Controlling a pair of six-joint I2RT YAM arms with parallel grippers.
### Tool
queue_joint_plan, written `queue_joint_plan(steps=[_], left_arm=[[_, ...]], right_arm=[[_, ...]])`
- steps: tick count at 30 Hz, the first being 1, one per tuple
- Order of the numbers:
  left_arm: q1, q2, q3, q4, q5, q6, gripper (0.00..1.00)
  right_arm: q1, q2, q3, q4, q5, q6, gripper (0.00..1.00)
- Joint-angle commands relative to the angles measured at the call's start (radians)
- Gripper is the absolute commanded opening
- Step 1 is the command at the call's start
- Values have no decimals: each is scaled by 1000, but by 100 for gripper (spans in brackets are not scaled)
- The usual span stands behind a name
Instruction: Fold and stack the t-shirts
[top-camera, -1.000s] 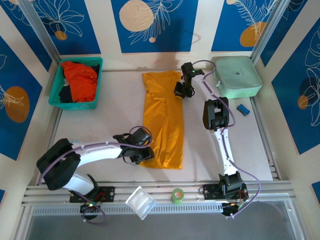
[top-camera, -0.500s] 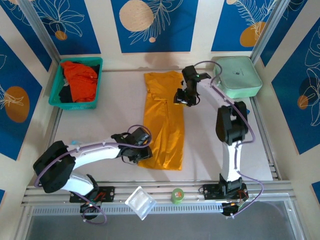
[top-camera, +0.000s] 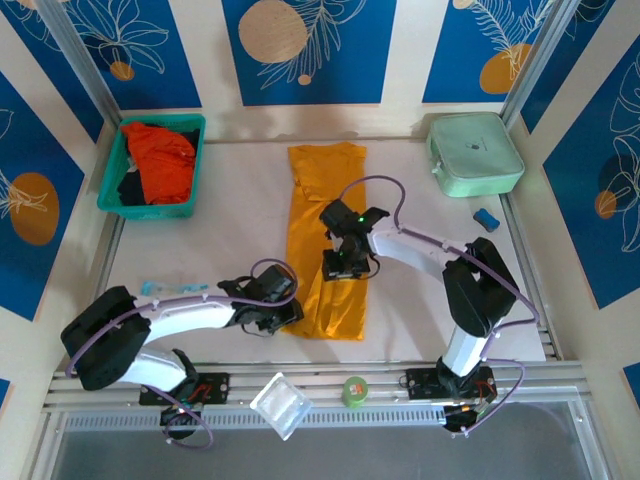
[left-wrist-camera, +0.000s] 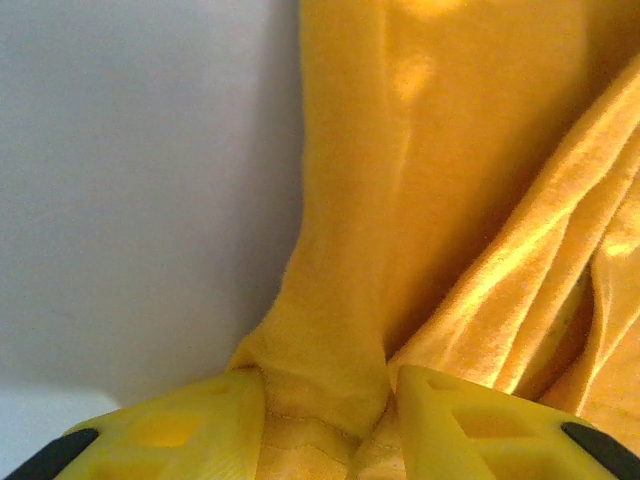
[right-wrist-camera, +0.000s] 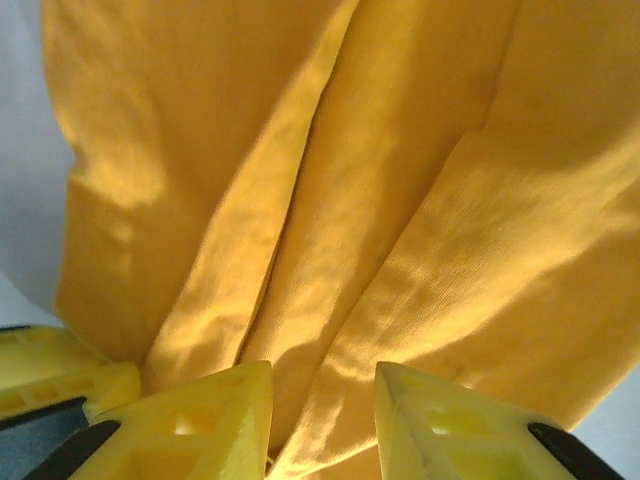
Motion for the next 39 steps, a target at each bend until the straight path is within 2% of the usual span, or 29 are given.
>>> queue_joint_plan(steps=[1,7,12,16,24,39], left_arm=[[-28,-59,2,-100,-16,-14,41],[-32,-280,28,-421,-146,-4,44],[-29,-454,24,-540,-226,-19,47],[-21,-515,62,-634,-290,4,50],[-10,-497,83,-633,-282,61,51],[8,-507,72,-624,-286,83,51]], right_arm=[[93,-56,-25,-10,39,80,32],[235,-35,-19,-24,60,145,30],[330,39,52,-36,59,190,30],[394,143,149,-92,91,219,32],[427,288,281,-196,178,249,32],[436,367,316,-210,153,258,28]])
